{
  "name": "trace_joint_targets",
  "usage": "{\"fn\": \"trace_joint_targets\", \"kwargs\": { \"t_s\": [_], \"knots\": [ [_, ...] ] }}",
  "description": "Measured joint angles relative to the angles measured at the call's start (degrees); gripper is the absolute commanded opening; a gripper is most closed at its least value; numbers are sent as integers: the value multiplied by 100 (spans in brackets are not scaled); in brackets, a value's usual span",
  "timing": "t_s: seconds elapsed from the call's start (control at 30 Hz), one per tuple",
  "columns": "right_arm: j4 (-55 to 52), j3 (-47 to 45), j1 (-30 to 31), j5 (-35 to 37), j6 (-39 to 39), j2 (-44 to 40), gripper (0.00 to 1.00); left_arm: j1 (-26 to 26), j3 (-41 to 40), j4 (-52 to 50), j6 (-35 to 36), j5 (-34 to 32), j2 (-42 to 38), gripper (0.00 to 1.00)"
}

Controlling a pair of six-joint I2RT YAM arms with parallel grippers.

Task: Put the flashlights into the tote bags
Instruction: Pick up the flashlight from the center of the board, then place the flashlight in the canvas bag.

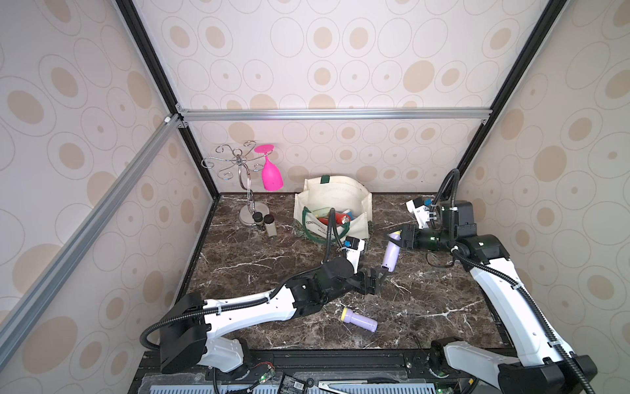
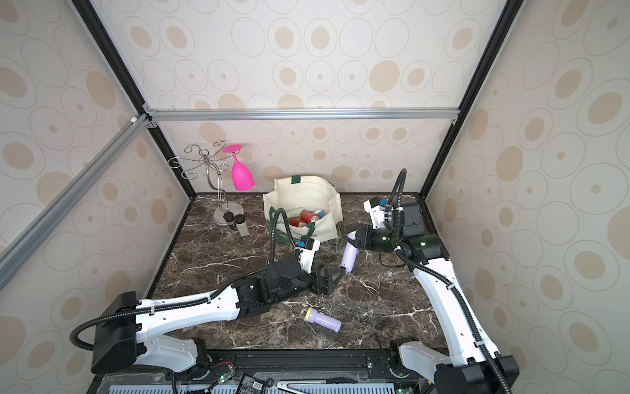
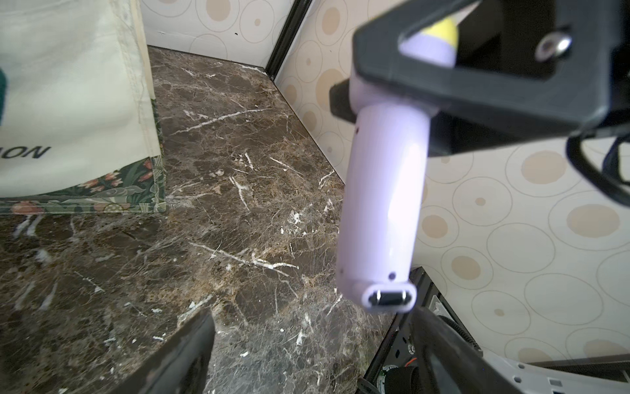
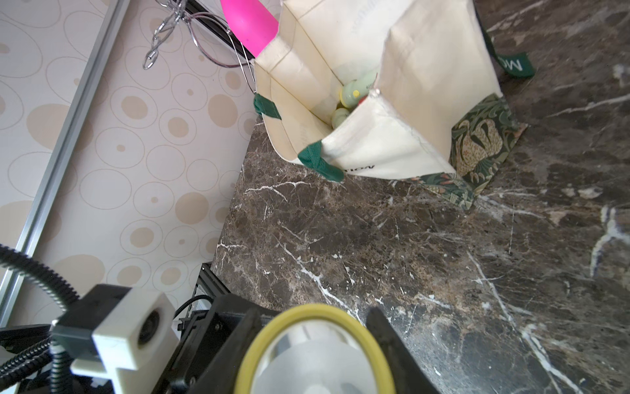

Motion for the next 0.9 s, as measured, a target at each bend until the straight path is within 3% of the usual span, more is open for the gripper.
{"fn": "trace_joint_targets", "kwargs": {
  "t_s": [0.47,0.9],
  "knots": [
    [-168,2601,979,1115,120,1939,0,-24,-960,-664,-398,-334,-562,90],
    [-306,5007,1296,1991,177,4074,0,-61,-1255,-911,-645,-431,-651,90]
  ]
}}
